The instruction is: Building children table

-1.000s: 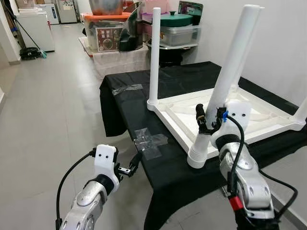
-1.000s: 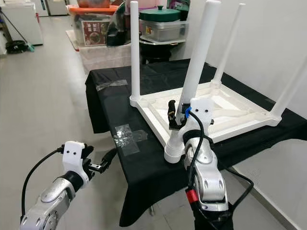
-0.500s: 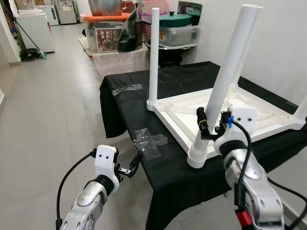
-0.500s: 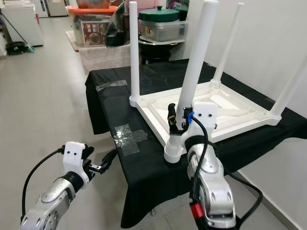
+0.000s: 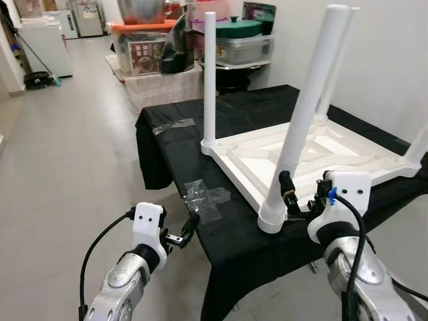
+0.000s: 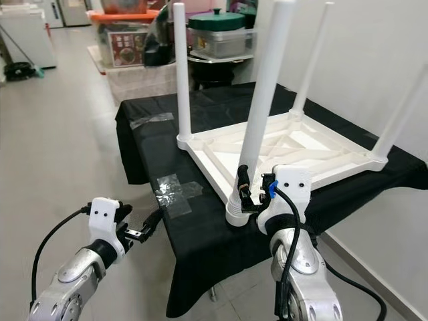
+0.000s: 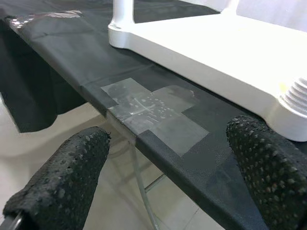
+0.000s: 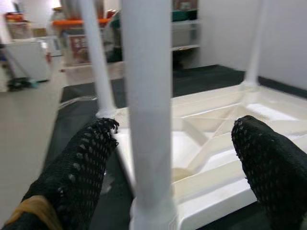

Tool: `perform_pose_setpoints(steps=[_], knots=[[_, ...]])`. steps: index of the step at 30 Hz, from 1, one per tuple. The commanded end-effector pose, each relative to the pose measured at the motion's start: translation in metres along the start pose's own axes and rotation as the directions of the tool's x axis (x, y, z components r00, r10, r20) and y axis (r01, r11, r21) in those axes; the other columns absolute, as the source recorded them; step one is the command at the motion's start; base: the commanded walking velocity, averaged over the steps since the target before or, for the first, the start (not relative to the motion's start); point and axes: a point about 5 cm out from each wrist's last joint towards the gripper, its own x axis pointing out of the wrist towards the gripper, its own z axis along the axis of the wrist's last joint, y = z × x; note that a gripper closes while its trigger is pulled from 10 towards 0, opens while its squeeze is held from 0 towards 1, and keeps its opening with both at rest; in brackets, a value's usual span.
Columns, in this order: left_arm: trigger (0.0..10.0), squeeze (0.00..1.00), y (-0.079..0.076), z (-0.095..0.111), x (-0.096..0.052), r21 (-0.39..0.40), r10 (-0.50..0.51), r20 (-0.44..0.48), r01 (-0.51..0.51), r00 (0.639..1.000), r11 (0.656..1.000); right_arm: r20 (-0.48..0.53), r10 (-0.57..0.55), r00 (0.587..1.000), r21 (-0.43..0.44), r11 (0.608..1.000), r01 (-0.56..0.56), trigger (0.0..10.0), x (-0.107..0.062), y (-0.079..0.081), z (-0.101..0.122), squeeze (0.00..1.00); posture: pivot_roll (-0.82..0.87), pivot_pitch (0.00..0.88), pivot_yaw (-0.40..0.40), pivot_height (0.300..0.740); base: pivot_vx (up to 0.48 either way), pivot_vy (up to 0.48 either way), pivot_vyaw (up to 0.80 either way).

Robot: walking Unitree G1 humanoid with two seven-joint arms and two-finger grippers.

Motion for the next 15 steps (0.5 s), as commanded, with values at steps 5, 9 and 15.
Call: perform_pose_setpoints(steps=[5, 9, 15], knots=[[10.0, 0.00, 0.001, -0.002, 0.001, -0.005, -0.007, -0.003, 0.007, 1.000, 1.000, -0.018, 0.038, 0.999, 0.012, 0.999, -0.038, 10.0, -0.009, -0.002, -0.001, 1.00, -0.07, 0.000, 0.007, 0.740, 0.000, 0.000, 0.00], [10.0, 0.00, 0.001, -0.001, 0.000, 0.000, -0.014, 0.002, 0.014, 1.000, 1.000, -0.005, 0.058, 0.998, 0.021, 0.998, -0.058, 10.0, -0.014, -0.005, -0.001, 1.00, -0.07, 0.000, 0.008, 0.740, 0.000, 0.000, 0.00], [10.0, 0.00, 0.002, 0.000, -0.001, 0.003, -0.018, 0.006, 0.018, 1.000, 1.000, 0.017, 0.193, 0.981, 0.106, 0.975, -0.194, 10.0, -0.019, -0.007, -0.003, 1.00, -0.07, 0.000, 0.010, 0.740, 0.000, -0.388, 0.00]])
